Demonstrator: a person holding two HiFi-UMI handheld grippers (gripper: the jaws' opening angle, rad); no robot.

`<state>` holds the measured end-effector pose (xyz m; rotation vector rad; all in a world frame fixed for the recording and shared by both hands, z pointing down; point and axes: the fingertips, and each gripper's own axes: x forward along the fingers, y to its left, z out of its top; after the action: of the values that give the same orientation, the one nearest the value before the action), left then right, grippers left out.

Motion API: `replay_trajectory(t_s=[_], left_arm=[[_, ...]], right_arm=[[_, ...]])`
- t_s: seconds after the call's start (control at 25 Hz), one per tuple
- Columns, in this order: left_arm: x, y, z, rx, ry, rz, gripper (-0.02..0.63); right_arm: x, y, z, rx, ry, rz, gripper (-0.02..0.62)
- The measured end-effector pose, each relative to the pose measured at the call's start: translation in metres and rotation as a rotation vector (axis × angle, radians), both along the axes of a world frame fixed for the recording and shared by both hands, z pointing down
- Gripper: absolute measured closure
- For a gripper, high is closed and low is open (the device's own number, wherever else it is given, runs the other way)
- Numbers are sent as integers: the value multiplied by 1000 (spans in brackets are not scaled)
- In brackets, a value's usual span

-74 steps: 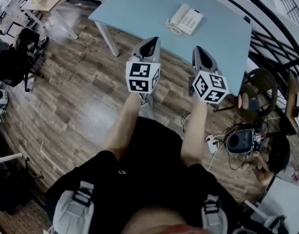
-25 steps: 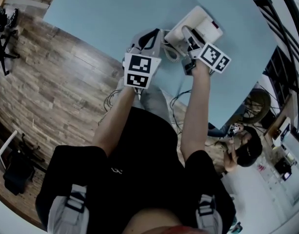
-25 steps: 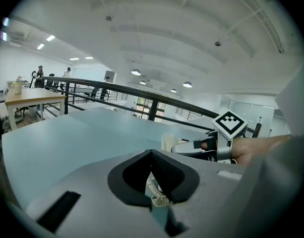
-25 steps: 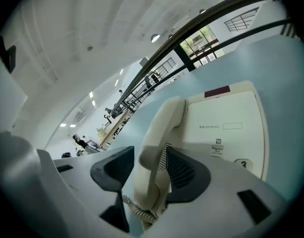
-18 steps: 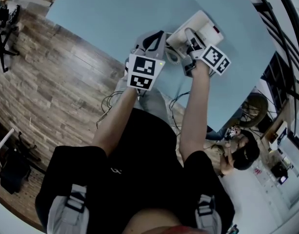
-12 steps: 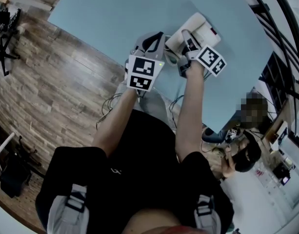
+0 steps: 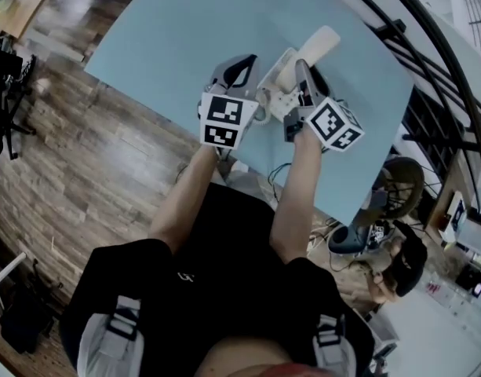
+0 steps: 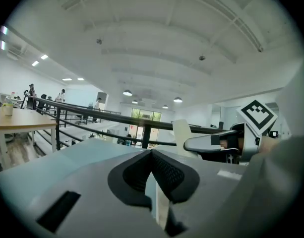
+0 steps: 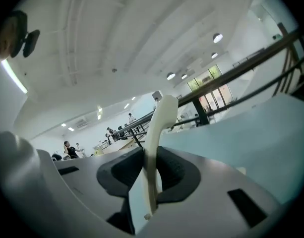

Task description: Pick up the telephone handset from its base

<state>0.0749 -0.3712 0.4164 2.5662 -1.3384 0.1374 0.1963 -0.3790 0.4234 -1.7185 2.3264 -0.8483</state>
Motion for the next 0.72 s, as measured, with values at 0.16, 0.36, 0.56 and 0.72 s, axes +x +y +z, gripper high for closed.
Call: replay_trajectory(t_s=[0.16, 0.36, 0.56, 0.72], left_arm=[[17, -4, -44, 90, 27, 45, 607], [41, -2, -76, 147, 59, 94, 607], [53, -3, -84, 165, 62, 120, 607], [53, -6, -77, 149, 59, 120, 607]], right_arm=[[20, 13, -67, 150, 156, 41, 515], [53, 33, -105, 252, 277, 136, 515], [67, 38, -109, 268, 297, 174, 515], [71, 38, -106, 272, 312, 176, 515]])
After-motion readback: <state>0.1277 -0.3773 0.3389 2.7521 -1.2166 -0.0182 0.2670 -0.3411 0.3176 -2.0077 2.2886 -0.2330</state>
